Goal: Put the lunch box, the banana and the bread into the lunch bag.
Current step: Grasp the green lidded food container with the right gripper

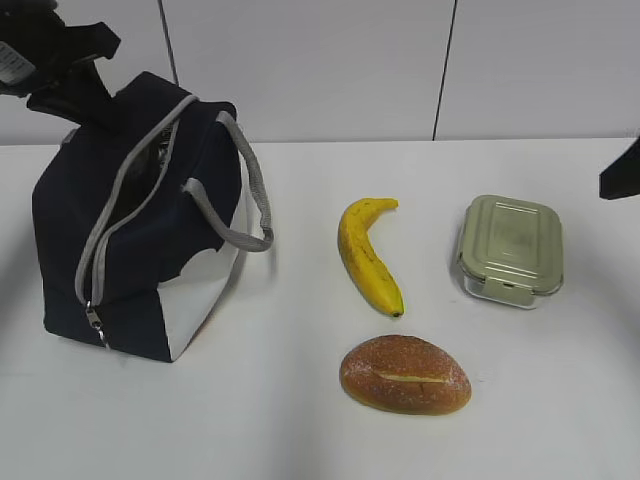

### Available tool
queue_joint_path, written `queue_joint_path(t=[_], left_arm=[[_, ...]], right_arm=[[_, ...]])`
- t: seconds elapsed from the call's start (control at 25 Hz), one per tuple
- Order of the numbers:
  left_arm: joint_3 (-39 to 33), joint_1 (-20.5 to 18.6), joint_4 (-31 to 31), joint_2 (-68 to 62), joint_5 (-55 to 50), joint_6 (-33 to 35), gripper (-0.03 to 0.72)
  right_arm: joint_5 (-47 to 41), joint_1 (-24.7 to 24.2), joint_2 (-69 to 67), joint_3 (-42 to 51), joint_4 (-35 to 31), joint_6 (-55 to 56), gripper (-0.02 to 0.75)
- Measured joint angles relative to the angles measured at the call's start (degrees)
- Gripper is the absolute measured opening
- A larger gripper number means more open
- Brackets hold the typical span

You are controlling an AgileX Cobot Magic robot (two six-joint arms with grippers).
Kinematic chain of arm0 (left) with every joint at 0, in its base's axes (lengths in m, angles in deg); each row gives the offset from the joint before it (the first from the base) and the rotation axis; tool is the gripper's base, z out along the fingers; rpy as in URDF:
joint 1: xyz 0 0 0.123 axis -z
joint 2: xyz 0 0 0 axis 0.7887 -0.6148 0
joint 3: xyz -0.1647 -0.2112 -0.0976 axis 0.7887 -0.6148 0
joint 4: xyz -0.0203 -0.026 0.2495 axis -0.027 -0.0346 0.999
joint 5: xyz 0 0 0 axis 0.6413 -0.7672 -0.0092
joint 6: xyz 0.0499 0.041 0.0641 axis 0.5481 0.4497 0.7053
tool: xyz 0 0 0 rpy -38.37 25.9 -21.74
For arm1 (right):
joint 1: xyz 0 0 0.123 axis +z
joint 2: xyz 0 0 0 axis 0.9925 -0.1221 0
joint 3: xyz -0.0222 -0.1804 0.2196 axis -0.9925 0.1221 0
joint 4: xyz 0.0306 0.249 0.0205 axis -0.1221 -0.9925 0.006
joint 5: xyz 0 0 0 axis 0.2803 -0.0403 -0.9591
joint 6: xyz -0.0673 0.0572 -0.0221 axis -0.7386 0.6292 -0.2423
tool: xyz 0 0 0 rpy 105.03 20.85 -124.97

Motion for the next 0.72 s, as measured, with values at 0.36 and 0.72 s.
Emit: queue_joint_path(t=[0.36, 0.72], left_arm=[[0.00, 0.00, 0.00, 0.00, 0.00, 0.00, -0.003], [0.00, 0.00, -0.02, 0.00, -0.05, 0.00, -0.003]], right_arm=[[-0.17, -5.57, -15.72, -4.96, -10.98, -13.53, 0.561], [-1.83, -14.23, -28.46, -5.31, -27.54, -33.45, 0.566]])
